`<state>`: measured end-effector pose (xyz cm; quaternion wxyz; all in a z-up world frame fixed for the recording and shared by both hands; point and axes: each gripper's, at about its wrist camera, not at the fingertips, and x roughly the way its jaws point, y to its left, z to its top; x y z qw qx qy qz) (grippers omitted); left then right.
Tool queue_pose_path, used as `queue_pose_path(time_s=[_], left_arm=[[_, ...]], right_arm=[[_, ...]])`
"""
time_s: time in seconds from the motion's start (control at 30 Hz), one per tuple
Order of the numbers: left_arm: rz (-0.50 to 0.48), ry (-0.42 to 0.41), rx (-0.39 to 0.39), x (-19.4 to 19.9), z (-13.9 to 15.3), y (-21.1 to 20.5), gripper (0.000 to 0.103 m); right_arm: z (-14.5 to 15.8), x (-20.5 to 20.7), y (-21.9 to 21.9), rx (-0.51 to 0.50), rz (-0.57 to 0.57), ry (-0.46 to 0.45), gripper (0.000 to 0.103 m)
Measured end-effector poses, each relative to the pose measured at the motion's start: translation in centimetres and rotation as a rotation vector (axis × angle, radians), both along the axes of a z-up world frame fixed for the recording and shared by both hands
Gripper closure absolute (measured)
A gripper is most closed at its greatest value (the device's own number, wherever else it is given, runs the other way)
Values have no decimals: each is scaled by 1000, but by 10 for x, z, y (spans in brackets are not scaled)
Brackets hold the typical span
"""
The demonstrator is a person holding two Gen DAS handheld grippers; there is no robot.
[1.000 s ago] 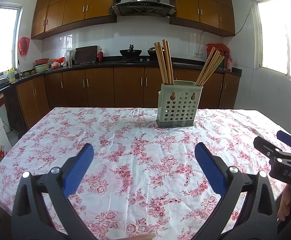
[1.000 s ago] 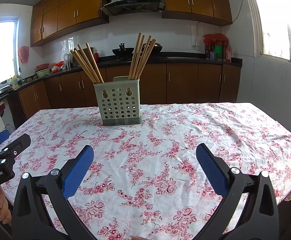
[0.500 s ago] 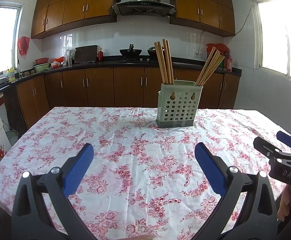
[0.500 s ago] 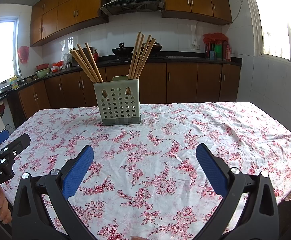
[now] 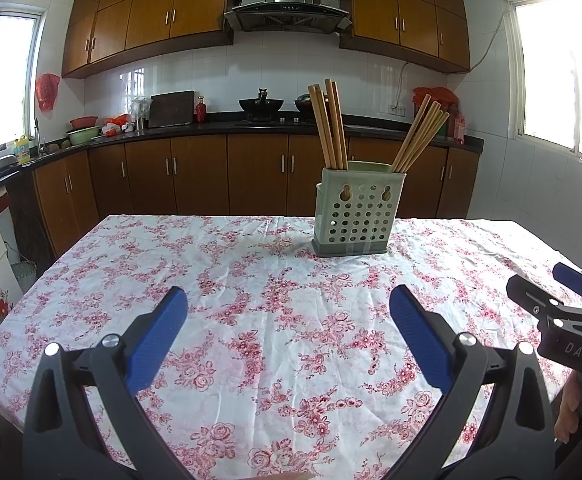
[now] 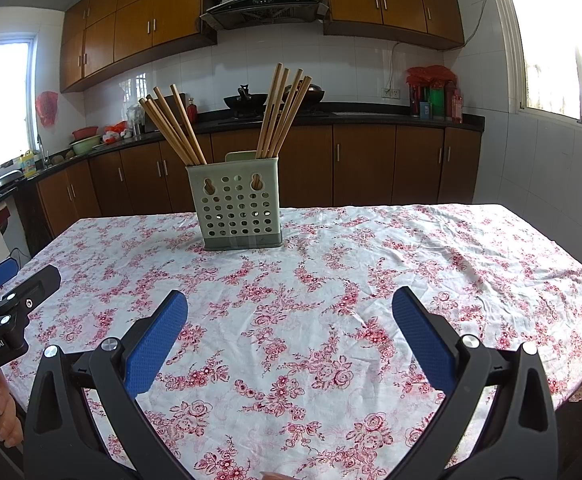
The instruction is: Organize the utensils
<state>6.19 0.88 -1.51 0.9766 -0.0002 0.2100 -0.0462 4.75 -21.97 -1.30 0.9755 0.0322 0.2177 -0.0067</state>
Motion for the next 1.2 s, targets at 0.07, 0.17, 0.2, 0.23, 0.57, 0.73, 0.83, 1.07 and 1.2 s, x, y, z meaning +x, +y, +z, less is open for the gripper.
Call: queue_pose_path(time_s=[0.07, 0.17, 0.2, 0.23, 0.57, 0.73, 0.83, 1.07, 1.2], left_arm=[[0, 1, 0, 0, 0, 0, 4], [1, 0, -1, 0, 0, 0, 4], [1, 0, -2, 0, 0, 0, 4], [2, 0, -3, 0, 0, 0, 4], [3, 0, -2, 0, 0, -1, 4], [2, 1, -2, 1, 0, -1, 4], [6, -3, -1, 0, 1, -1, 4], [5, 0, -3, 1, 1, -1, 4], [6, 3, -7, 0, 1, -1, 4]], right_arm=[[0, 0, 0, 0, 0, 0, 2], [0, 0, 0, 0, 1, 0, 2], [0, 0, 0, 0, 1, 1, 2], [0, -1, 0, 1, 0, 0, 2], [0, 0, 0, 1, 0, 1, 2], [0, 0, 0, 3, 0, 2, 2], [0, 0, 0, 4, -1, 3, 2], [0, 0, 0, 5, -1, 3, 2], [0, 0, 0, 6, -1, 3, 2]])
